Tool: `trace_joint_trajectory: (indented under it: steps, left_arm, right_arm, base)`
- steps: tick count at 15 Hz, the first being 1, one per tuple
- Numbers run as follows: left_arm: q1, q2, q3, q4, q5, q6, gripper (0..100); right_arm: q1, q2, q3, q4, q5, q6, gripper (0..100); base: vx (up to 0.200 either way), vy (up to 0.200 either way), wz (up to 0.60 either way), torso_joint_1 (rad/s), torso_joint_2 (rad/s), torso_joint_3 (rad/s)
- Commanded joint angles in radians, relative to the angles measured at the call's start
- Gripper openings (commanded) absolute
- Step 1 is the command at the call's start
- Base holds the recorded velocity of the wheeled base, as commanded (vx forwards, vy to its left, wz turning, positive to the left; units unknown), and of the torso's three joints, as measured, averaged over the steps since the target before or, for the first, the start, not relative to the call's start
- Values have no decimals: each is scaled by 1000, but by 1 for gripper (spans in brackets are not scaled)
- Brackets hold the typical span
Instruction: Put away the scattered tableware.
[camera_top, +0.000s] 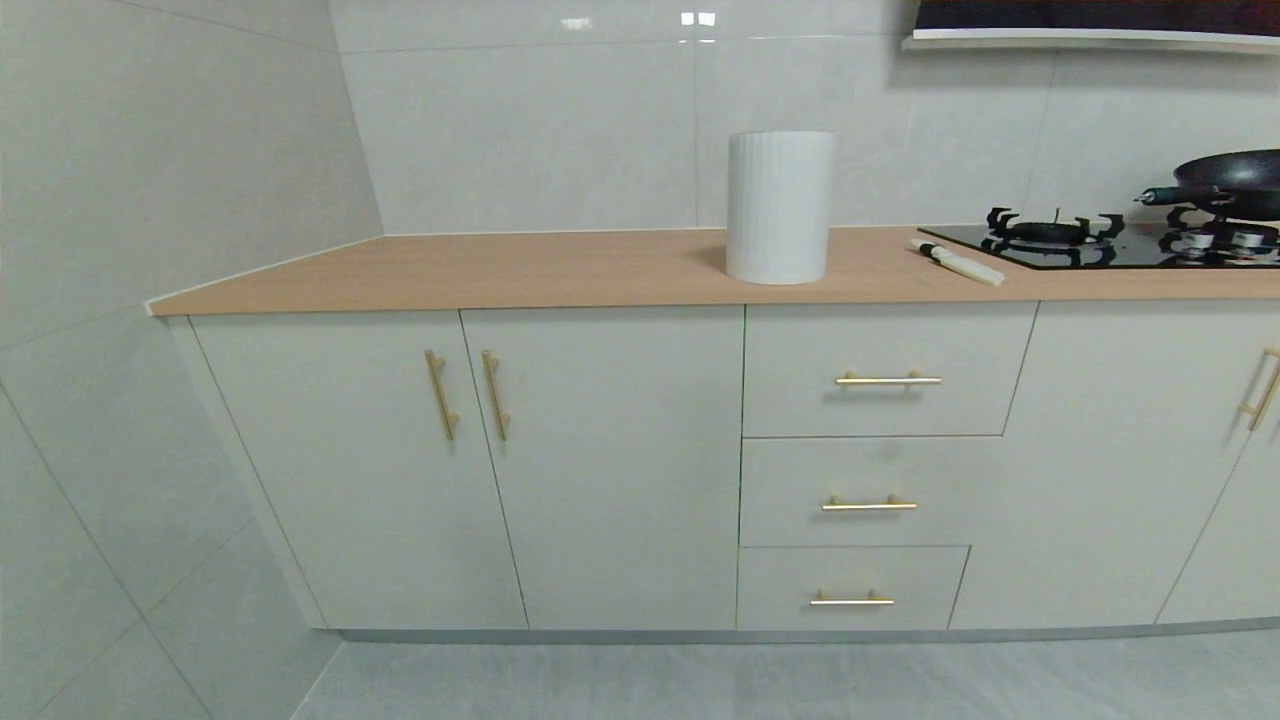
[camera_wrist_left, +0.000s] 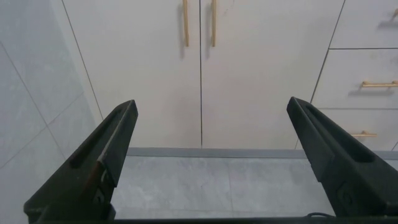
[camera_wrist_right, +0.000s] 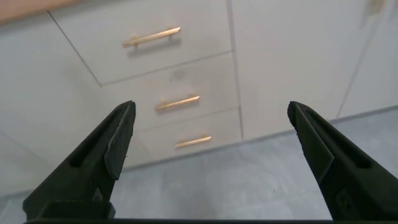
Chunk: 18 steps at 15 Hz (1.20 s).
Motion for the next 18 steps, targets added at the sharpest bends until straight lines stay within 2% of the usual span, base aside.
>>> trace_joint_trajectory:
  steps: [1, 2, 4, 7, 9, 10, 12, 15, 18]
  left_arm:
    - [1, 0, 0, 0, 0, 0, 100]
    - [1, 0, 0, 0, 0, 0, 100]
    - [1, 0, 0, 0, 0, 0, 100]
    - [1, 0, 0, 0, 0, 0, 100]
    - [1, 0, 0, 0, 0, 0, 100]
    - [1, 0, 0, 0, 0, 0, 100]
    - [1, 0, 0, 0, 0, 0, 100]
    - [1, 0, 0, 0, 0, 0, 100]
    - [1, 0, 0, 0, 0, 0, 100]
  right_arm:
    - [-21, -469, 39, 221, -11, -97, 100]
    - [-28, -526, 25, 286, -26, -128, 100]
    - [-80, -552, 28, 293, -140, -126, 100]
    - [-121, -623, 71, 295, -126, -158, 100]
    - [-120, -624, 148, 275, -43, -154, 100]
    - [-120, -624, 219, 215, 70, -154, 100]
    - [-120, -623, 314, 117, 126, -163, 100]
    - [-120, -624, 314, 201, 210, -169, 100]
    - [-120, -623, 314, 203, 221, -190, 100]
  base:
    - [0, 0, 0, 0, 0, 0]
    - [0, 0, 0, 0, 0, 0]
    - [0, 0, 0, 0, 0, 0]
    - [0, 0, 0, 0, 0, 0]
    - [0, 0, 0, 0, 0, 0]
    - [0, 0, 0, 0, 0, 0]
    - [0, 0, 0, 0, 0, 0]
    - [0, 0, 0, 0, 0, 0]
    - [0, 0, 0, 0, 0, 0]
